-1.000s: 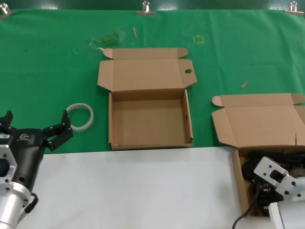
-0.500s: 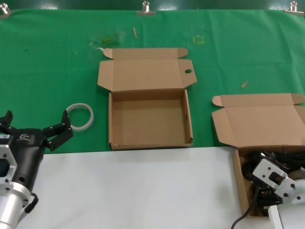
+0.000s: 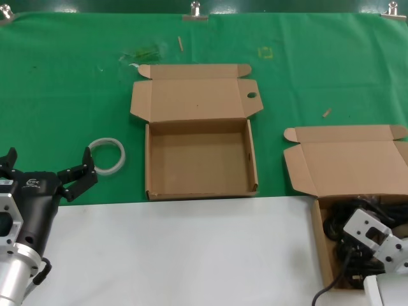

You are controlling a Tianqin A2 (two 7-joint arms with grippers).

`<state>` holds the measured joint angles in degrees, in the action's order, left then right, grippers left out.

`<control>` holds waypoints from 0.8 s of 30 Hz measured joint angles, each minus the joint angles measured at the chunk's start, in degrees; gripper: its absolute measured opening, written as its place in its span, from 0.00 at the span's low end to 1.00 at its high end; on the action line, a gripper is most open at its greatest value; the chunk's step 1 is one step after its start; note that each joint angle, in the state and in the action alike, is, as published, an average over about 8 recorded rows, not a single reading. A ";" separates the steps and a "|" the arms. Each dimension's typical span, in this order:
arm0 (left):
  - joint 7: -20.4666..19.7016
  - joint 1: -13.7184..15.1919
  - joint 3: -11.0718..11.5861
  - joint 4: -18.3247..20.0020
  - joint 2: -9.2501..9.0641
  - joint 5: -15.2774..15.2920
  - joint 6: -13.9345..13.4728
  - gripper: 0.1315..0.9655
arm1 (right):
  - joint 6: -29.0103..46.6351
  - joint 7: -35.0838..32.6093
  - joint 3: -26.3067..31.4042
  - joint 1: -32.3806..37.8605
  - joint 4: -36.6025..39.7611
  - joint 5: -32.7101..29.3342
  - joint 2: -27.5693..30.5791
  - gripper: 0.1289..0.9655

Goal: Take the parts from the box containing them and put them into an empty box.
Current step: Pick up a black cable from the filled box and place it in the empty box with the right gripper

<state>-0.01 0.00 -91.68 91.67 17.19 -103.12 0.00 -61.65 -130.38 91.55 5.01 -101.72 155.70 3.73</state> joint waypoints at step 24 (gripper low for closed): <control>0.00 0.00 0.00 0.00 0.00 0.00 0.00 1.00 | 7.37 14.63 11.24 7.62 -5.01 0.49 -0.01 0.10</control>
<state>-0.01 0.00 -91.68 91.67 17.19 -103.12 0.00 -54.29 -115.74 102.79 12.63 -106.73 156.19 3.71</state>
